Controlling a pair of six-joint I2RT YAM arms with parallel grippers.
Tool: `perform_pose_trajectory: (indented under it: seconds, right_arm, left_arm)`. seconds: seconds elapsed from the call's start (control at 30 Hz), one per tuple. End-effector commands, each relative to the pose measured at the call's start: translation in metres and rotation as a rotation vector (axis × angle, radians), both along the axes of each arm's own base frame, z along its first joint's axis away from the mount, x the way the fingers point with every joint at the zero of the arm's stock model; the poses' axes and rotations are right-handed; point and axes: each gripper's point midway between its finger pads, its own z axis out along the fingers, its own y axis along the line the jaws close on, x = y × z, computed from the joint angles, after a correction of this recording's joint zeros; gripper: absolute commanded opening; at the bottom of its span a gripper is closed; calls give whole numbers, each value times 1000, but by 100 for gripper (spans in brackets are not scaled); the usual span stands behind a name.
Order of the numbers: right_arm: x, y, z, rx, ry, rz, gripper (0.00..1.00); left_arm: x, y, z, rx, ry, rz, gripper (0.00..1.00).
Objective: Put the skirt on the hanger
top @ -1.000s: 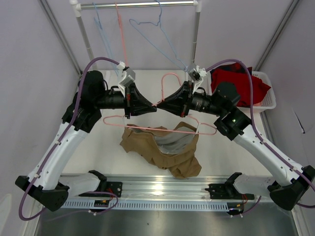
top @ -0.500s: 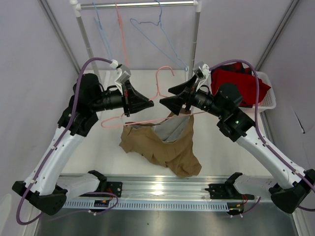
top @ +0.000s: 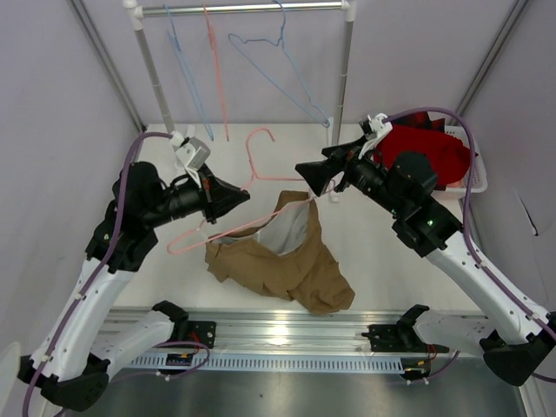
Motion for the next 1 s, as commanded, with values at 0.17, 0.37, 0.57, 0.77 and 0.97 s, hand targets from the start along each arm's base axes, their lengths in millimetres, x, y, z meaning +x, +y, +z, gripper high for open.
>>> perform_pose_trajectory:
  seconds: [0.17,0.37,0.57,0.77,0.97]
  right_arm:
    - [25,-14,10,8,28,-119,97]
    - [33,-9,11,3,39,-104,96]
    - [38,-10,13,2,37,-94,97]
    - [47,-14,8,16,58,-84,96]
    - [51,-21,6,24,68,-79,96]
  left_arm:
    - [14,66,-15,3,54,411,0]
    - [23,109,-18,44,105,658,0]
    - [31,131,-23,63,126,780,0]
    - [44,154,-19,80,128,894,0]
    - [72,168,-1,44,118,920,0]
